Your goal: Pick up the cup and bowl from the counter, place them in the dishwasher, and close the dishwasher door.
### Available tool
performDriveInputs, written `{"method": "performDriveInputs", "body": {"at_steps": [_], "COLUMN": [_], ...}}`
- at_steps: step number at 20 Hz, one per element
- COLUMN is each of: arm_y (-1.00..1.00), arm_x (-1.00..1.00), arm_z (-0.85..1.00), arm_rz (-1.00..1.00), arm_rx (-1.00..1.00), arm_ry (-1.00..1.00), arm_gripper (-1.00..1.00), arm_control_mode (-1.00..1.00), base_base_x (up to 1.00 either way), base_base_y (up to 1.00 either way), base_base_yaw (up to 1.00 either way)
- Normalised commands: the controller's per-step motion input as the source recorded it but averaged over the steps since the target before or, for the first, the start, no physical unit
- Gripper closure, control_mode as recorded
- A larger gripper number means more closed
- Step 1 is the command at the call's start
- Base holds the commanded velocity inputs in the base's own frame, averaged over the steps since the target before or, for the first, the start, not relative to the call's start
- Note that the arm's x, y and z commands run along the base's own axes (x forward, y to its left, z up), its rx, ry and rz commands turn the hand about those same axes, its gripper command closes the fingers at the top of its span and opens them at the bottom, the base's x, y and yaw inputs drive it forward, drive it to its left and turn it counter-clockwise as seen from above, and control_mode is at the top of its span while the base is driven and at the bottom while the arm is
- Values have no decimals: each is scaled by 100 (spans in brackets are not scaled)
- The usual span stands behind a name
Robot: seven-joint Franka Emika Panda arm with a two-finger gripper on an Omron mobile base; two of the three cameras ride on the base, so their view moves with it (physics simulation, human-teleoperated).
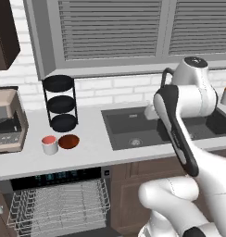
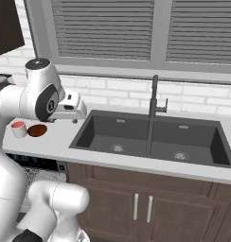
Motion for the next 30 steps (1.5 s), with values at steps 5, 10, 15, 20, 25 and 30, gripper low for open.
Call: {"method": "performDriveInputs", "body": {"at_steps": [5,10,15,20,25,30], "arm_y": [9,16,0,0,0,0], "arm_x": [-61,-41,0,0,0,0], "arm_z": [-17,-6,0,0,0,0], "arm_rz": [0,1,0,0,0,0], "arm_rx": [0,0,0,0,0,0], "arm_ry": [0,0,0,0,0,0], "arm_gripper": [-100,-100,-100,-100,-100,-100], "arm_control_mode": [-100,100,100,100,100,100], "base_base_x": [0,-6,0,0,2,43], "base_base_y": [0,7,-26,-71,-20,-1], "base_base_yaw": [0,2,20,40,43,44]}}
